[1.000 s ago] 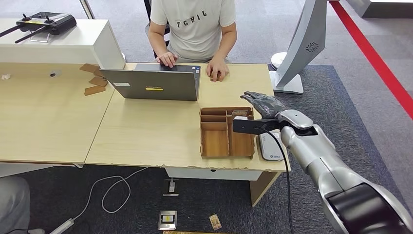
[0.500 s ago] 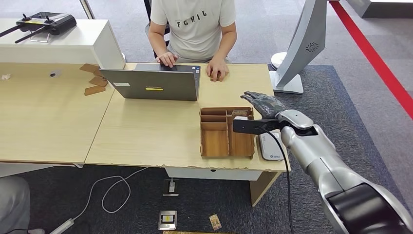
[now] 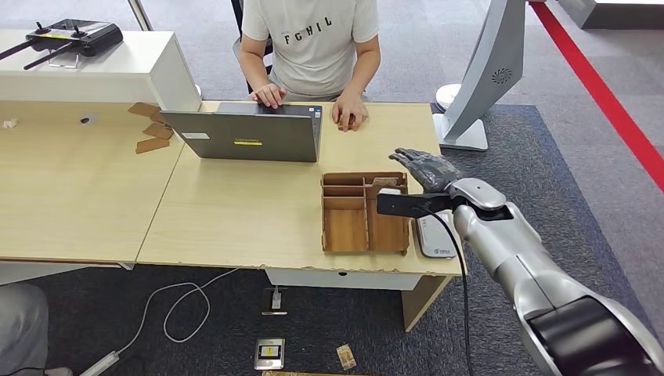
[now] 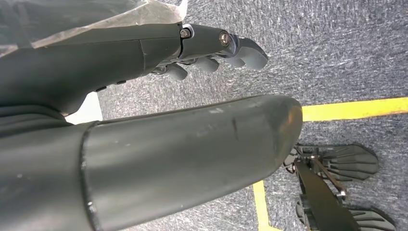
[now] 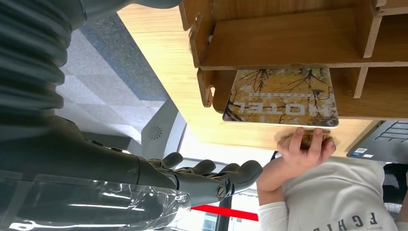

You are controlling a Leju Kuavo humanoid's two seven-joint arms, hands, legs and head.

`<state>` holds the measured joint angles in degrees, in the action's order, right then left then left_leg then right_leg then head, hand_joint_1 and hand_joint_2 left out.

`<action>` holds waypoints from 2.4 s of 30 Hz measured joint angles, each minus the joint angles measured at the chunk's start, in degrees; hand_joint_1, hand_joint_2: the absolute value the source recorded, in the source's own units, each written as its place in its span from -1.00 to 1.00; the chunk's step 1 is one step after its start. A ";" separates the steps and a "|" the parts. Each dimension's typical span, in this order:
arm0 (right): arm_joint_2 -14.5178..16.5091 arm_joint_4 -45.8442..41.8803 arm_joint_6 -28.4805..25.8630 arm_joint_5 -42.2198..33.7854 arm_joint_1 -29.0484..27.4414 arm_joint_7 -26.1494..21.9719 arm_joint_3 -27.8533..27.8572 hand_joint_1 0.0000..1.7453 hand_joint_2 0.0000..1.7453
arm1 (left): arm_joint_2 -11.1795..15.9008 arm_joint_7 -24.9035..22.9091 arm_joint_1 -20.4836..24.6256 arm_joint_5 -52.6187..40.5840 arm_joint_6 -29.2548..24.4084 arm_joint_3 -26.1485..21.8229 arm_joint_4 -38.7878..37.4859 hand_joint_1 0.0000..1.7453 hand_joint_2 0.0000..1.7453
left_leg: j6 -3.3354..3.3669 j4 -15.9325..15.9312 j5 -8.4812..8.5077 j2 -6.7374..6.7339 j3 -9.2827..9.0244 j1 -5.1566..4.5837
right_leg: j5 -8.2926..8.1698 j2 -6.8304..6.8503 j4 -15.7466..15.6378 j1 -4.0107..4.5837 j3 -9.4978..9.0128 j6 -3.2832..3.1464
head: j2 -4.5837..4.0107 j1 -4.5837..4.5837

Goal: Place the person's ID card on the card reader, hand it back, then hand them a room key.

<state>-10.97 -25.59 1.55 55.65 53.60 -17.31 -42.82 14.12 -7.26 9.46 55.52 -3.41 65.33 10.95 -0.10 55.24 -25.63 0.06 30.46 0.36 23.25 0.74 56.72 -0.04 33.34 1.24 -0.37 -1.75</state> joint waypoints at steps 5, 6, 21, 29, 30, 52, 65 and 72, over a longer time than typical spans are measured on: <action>0.10 -0.07 -0.13 -0.25 -0.08 -0.89 0.00 -1.00 1.00 | 0.00 0.01 0.07 0.03 0.00 0.04 0.00 -1.00 -1.00 | 0.00 0.00 0.00 0.00 0.00 0.00 | 0.00 0.00 0.00 0.00 0.00 0.00 | 0.00 -0.01; 0.14 -0.09 -0.14 -0.28 -0.10 -1.08 0.00 -1.00 1.00 | 0.00 0.02 0.07 0.04 0.00 0.04 0.00 -1.00 -1.00 | 0.00 0.00 0.00 0.00 0.00 0.00 | 0.00 0.00 0.00 0.00 0.00 0.00 | 0.00 -0.01; 0.91 -1.11 -0.15 -0.45 -0.27 -1.81 0.00 -1.00 1.00 | -0.02 0.11 0.21 0.07 0.02 0.07 0.00 -1.00 -1.00 | 0.00 0.00 0.00 0.00 0.00 0.00 | 0.00 0.00 0.00 0.00 0.00 0.00 | 0.00 -0.01; 0.98 -1.14 -0.17 -0.51 -0.28 -1.81 0.00 -1.00 1.00 | -0.02 0.12 0.21 0.28 0.01 0.07 0.00 -1.00 -1.00 | 0.00 0.00 0.00 0.00 0.00 0.00 | 0.00 0.00 0.00 0.00 0.00 0.00 | 0.00 0.00; 0.98 -1.14 -0.17 -0.52 -0.28 -1.81 0.00 -1.00 1.00 | -0.02 0.13 0.21 0.29 0.01 0.07 0.00 -1.00 -1.00 | 0.00 0.00 0.00 0.00 0.00 0.00 | 0.00 0.00 0.00 0.00 0.00 0.00 | 0.00 0.00; 1.00 -1.14 -0.17 -0.70 -0.31 -1.80 0.00 -1.00 1.00 | -0.10 0.13 0.14 0.72 0.00 0.07 0.00 -1.00 -1.00 | 0.00 0.00 0.00 0.00 0.01 0.00 | 0.00 0.00 0.00 0.00 0.00 0.00 | 0.00 0.00; 0.30 -0.99 -0.12 -0.52 -0.03 -1.14 0.00 -1.00 1.00 | -0.32 0.01 0.15 0.89 -0.11 0.07 0.00 -1.00 -1.00 | 0.00 0.00 0.00 0.00 0.01 0.00 | 0.00 0.00 0.00 0.00 0.00 0.00 | 0.00 -0.01; 0.86 -0.62 0.14 0.50 2.17 -1.14 -0.03 -1.00 1.00 | -0.52 -0.26 0.43 0.52 -0.13 0.07 0.00 -1.00 -1.00 | 0.00 0.00 0.00 -0.01 0.00 0.00 | 0.00 0.00 0.00 0.00 0.00 0.00 | 0.00 0.00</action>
<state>-10.10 -26.21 1.69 56.14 55.77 -18.45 -42.85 13.60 -7.52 9.89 56.04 -3.54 65.40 10.95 -0.10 55.23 -25.62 0.06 30.47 0.36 23.25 0.74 56.73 -0.04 33.34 1.24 -0.37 -1.75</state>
